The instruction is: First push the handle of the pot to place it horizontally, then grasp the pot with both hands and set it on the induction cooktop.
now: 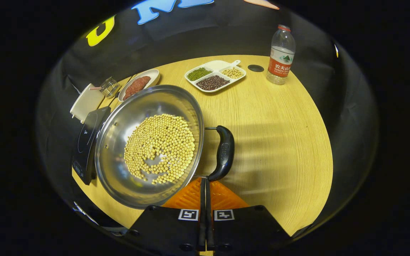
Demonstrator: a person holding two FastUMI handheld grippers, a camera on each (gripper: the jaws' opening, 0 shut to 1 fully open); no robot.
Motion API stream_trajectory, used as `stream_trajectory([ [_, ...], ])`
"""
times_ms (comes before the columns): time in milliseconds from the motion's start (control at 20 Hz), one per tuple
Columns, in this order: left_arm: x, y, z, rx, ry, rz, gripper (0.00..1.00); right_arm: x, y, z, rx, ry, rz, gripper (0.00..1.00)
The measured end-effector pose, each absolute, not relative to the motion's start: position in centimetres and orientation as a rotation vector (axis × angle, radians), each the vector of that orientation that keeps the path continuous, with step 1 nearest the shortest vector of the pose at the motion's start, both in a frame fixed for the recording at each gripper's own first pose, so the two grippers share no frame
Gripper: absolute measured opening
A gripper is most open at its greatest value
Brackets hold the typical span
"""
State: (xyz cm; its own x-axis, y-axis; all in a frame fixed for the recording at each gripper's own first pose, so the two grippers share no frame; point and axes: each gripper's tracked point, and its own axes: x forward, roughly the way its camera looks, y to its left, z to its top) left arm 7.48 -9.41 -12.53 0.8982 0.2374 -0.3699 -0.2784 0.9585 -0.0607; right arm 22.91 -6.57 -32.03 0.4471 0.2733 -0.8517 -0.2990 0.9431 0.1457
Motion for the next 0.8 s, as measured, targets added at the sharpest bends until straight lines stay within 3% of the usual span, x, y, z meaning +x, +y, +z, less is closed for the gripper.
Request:
stream_trajectory([
  [350,9.0,-6.7,-12.4,-0.108,0.368,0.295,0.89,23.4,-7.0,-31.6,0.008,1.033,0.338,0.02],
  [450,10.2,-5.8,-12.6,-0.123,0.367,0.289,0.87,23.6,-8.6,-31.1,-0.029,1.009,0.276,0.1],
  [550,11.6,-4.9,-13.1,-0.12,0.373,0.271,0.89,23.7,-9.4,-29.7,-0.02,0.98,0.252,0.5],
  [600,12.4,-4.6,-13.5,-0.114,0.38,0.257,0.87,23.7,-9.4,-29.0,0.011,0.969,0.253,0.63],
  [650,13.3,-4.2,-13.9,-0.107,0.39,0.243,0.87,23.7,-9.1,-28.3,0.042,0.958,0.251,0.63],
  [700,14.2,-3.8,-14.5,-0.106,0.403,0.229,0.87,23.9,-9.2,-27.6,0.063,0.944,0.238,0.84],
  [800,16.3,-3.9,-15.3,-0.12,0.427,0.187,0.87,24.5,-9.4,-26.5,0.101,0.92,0.218,0.93],
])
